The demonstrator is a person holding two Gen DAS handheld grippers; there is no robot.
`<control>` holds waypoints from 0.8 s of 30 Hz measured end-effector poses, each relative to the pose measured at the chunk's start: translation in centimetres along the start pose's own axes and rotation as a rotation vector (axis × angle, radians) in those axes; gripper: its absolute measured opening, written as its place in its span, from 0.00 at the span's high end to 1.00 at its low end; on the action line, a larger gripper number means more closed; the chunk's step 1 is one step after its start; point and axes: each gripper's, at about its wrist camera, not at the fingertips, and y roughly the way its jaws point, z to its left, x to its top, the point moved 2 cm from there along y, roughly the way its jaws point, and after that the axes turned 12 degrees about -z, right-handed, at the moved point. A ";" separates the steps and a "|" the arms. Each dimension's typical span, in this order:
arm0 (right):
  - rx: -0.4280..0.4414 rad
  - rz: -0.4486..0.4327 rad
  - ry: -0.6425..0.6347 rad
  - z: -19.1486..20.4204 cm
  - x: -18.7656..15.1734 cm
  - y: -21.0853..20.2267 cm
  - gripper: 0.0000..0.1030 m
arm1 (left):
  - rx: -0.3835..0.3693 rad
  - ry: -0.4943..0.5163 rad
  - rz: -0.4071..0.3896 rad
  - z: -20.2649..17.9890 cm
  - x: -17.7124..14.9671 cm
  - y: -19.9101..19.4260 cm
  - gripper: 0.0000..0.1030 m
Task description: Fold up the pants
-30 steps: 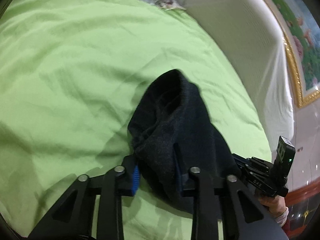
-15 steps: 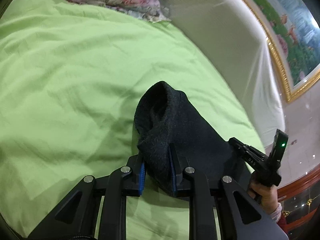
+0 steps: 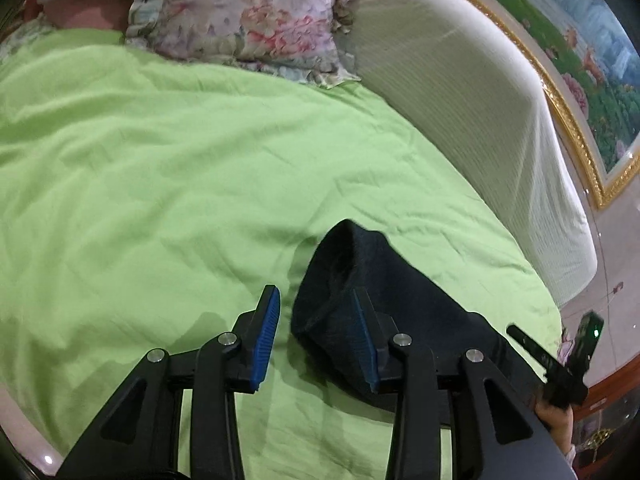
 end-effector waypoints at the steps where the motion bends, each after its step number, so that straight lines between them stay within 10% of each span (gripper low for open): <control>1: -0.002 -0.007 0.016 -0.3 -0.5 -0.8 0.88 | -0.004 0.011 -0.003 -0.4 0.1 -0.3 0.62; 6: -0.056 -0.018 0.109 -2.9 -2.7 -4.4 0.86 | -0.063 0.063 0.013 -3.8 -0.5 -0.3 0.53; 11: -0.144 -0.070 0.190 -5.4 -5.2 -8.7 0.61 | -0.149 0.119 0.102 -8.5 -3.0 1.0 0.52; 24: -0.360 -0.189 0.418 -12.9 -10.3 -18.4 0.58 | -0.358 0.417 0.339 -22.3 -13.1 3.6 0.45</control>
